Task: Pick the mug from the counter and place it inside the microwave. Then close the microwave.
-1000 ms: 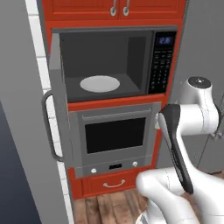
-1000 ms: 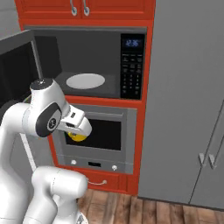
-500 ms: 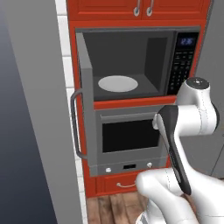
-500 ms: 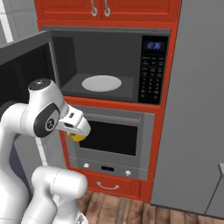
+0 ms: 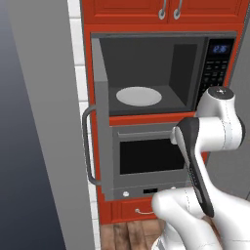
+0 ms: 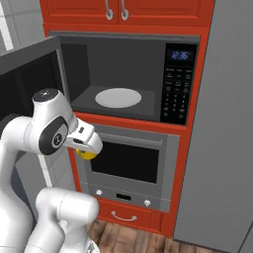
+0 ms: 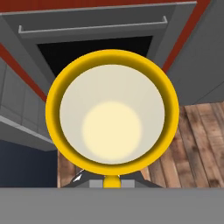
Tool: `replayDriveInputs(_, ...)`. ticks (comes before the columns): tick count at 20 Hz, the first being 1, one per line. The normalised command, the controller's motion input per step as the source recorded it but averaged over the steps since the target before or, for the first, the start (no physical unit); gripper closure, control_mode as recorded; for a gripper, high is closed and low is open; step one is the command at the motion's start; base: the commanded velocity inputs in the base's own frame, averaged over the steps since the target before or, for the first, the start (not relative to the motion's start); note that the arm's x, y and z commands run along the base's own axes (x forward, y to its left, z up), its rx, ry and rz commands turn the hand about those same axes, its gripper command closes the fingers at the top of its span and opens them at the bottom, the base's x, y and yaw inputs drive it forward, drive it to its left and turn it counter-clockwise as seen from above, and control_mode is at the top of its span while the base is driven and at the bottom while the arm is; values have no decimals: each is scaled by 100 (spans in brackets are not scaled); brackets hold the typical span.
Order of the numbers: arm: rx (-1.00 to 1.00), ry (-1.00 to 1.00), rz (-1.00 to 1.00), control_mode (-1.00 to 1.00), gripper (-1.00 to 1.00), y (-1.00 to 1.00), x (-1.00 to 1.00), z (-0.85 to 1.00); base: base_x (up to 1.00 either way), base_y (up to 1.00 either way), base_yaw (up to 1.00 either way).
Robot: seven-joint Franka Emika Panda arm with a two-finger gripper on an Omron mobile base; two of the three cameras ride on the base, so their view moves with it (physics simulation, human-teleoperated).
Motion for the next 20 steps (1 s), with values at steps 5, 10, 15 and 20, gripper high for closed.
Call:
replayDriveInputs(5, 0, 0, 0, 100, 100, 0, 0, 0, 0, 0, 0)
replayDriveInputs(10, 0, 0, 0, 100, 100, 0, 0, 0, 0, 0, 0)
replayDriveInputs(15, 0, 0, 0, 100, 100, 0, 0, 0, 0, 0, 0)
replayDriveInputs(20, 0, 0, 0, -100, 100, 0, 0, 0, 0, 0, 0)
